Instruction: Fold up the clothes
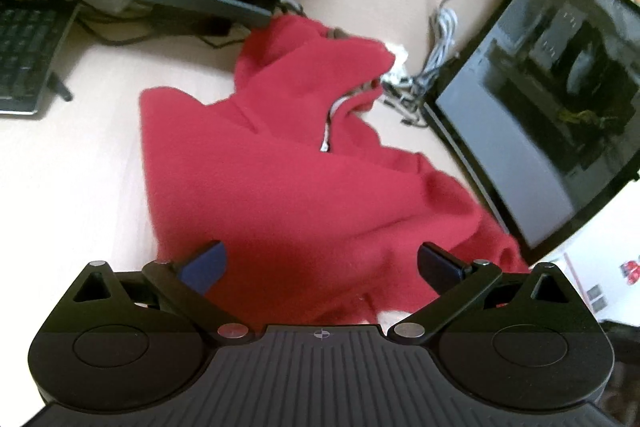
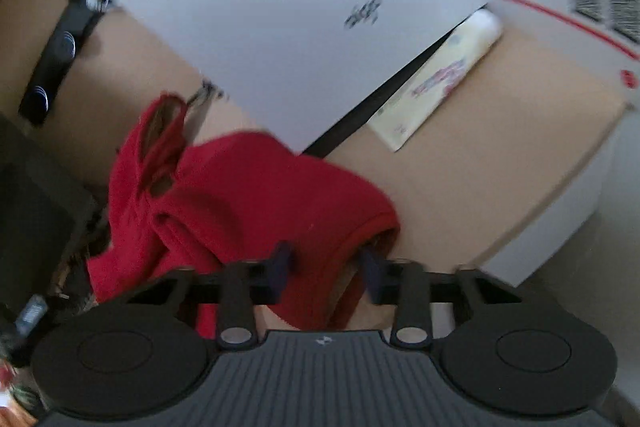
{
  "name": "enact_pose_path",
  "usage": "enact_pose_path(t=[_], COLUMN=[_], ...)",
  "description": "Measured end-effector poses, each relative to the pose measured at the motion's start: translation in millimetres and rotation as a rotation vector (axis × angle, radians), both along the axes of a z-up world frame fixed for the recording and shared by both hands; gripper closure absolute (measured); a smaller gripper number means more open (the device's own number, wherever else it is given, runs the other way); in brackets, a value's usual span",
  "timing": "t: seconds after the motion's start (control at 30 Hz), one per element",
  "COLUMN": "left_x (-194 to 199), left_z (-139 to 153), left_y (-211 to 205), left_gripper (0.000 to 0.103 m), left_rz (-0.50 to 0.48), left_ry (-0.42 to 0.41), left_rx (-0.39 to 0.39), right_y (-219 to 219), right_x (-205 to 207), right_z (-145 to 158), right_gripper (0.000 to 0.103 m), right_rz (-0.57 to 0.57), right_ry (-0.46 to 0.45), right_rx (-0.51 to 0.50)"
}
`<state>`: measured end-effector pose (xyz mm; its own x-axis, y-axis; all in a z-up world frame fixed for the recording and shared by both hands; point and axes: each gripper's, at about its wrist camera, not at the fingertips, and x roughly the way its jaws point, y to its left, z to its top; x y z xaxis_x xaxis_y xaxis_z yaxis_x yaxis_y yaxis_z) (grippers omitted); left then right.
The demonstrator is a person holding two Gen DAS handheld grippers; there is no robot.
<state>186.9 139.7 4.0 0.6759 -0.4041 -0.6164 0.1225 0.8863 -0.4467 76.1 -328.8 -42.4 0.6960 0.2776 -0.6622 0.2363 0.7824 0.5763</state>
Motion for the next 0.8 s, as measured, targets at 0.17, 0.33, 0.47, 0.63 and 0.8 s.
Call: enact_pose_path(t=[0.17,0.33,0.47,0.63,0.8], left_x=[-32.8,-61.7,-84.9,-110.3,-122.7], left_z=[10.9,14.5,12.3,6.1,-2.8], left_y=[14.3,25.3,31.4,41.8,54.4], left_gripper=[0.0,0.0,0.0,0.0,0.0], left_rz=[0.044,0.057,0.051,0.049,0.074], left_ry=[-0.022,-0.04,-0.057,-0.052,-0.031], left_rx=[-0.024,-0.037,-0.051,-0.081,-0.082], right_y=[32.2,108.7,200.0,333.4,345.2], right_x=[18.7,57.5,98.1,135.0,132.0], right_z=[48.0,140.8,171.6,142.1,131.6], right_gripper=[0.091,0.099,0.099,0.086,0.044], right_rz=[0.152,0.371,0.549,0.822,0.891], right_ry=[-0.151,-0.45,-0.553,-0.419,-0.342], right_rx=[-0.089,-0.2,-0.24,-0.266,-0.297])
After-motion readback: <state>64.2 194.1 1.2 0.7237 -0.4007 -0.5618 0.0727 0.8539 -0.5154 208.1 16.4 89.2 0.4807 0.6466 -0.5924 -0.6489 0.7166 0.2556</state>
